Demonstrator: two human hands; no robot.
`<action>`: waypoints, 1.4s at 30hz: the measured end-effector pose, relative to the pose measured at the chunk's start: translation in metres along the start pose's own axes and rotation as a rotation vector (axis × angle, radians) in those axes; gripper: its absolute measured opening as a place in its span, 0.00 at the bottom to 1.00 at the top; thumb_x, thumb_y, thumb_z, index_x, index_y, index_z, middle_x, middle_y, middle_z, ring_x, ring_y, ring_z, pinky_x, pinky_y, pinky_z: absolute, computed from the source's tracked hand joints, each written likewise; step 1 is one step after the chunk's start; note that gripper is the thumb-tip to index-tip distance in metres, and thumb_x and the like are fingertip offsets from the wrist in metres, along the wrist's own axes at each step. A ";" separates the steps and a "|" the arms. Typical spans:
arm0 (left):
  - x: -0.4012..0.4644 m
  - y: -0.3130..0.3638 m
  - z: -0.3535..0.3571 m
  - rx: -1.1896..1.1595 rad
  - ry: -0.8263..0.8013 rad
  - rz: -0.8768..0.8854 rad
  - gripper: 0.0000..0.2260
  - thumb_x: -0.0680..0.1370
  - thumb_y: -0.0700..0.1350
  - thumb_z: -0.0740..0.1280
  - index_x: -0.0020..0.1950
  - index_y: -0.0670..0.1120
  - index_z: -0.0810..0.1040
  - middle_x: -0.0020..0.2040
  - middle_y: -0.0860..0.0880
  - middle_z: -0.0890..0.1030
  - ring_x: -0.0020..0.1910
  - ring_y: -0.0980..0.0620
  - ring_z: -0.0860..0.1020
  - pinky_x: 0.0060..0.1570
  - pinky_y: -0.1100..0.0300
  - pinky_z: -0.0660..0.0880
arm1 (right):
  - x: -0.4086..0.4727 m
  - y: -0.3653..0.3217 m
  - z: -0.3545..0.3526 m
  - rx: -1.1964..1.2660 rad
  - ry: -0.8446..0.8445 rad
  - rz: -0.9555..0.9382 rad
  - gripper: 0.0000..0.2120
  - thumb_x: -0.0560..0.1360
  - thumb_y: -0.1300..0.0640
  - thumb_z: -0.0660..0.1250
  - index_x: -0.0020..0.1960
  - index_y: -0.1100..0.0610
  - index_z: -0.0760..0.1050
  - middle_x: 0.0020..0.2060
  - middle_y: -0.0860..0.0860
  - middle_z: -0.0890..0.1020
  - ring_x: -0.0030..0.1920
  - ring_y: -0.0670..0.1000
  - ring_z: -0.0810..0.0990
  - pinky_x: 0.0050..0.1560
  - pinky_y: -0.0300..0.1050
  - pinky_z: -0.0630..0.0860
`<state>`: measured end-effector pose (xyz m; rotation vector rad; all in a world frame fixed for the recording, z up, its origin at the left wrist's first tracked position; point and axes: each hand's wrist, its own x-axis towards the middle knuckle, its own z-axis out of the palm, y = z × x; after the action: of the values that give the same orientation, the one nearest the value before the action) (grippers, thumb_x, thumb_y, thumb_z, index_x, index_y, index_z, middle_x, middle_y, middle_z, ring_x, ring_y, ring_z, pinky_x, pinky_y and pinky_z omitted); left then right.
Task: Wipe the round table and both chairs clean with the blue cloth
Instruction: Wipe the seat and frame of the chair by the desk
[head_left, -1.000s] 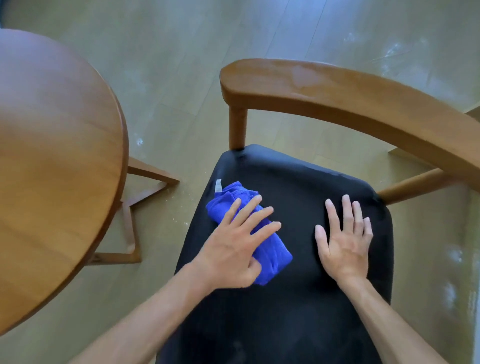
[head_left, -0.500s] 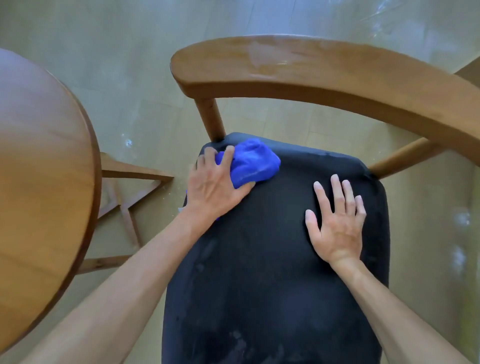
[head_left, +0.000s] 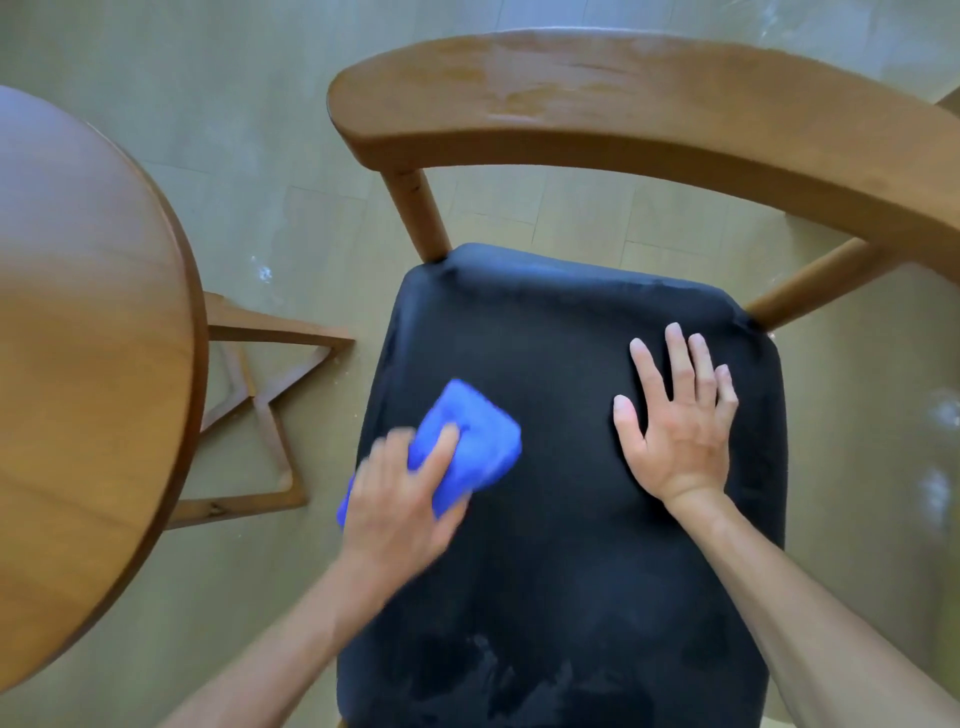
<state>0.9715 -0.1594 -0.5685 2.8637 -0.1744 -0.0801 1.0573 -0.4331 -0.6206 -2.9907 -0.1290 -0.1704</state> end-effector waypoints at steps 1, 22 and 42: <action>-0.037 0.002 0.000 -0.021 -0.025 0.006 0.24 0.70 0.51 0.67 0.65 0.49 0.70 0.49 0.41 0.74 0.37 0.39 0.75 0.34 0.52 0.75 | -0.001 0.001 0.000 0.001 -0.006 0.003 0.26 0.77 0.46 0.55 0.74 0.52 0.65 0.75 0.57 0.61 0.75 0.60 0.58 0.72 0.62 0.54; -0.064 -0.023 0.000 -0.066 0.028 -0.007 0.24 0.68 0.52 0.67 0.63 0.50 0.71 0.47 0.42 0.75 0.37 0.42 0.77 0.31 0.57 0.73 | 0.000 -0.007 -0.002 0.015 -0.040 0.014 0.27 0.78 0.46 0.53 0.75 0.52 0.63 0.76 0.57 0.60 0.76 0.60 0.57 0.72 0.62 0.53; -0.047 0.025 0.008 -0.009 -0.042 0.361 0.26 0.64 0.50 0.72 0.61 0.48 0.74 0.46 0.40 0.75 0.35 0.42 0.72 0.31 0.51 0.73 | -0.005 -0.003 -0.005 -0.001 -0.101 0.030 0.27 0.78 0.45 0.51 0.76 0.51 0.60 0.77 0.57 0.57 0.76 0.59 0.54 0.73 0.61 0.51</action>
<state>0.9213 -0.1796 -0.5671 2.7730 -0.6904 -0.0683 1.0512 -0.4314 -0.6155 -3.0009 -0.0944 -0.0156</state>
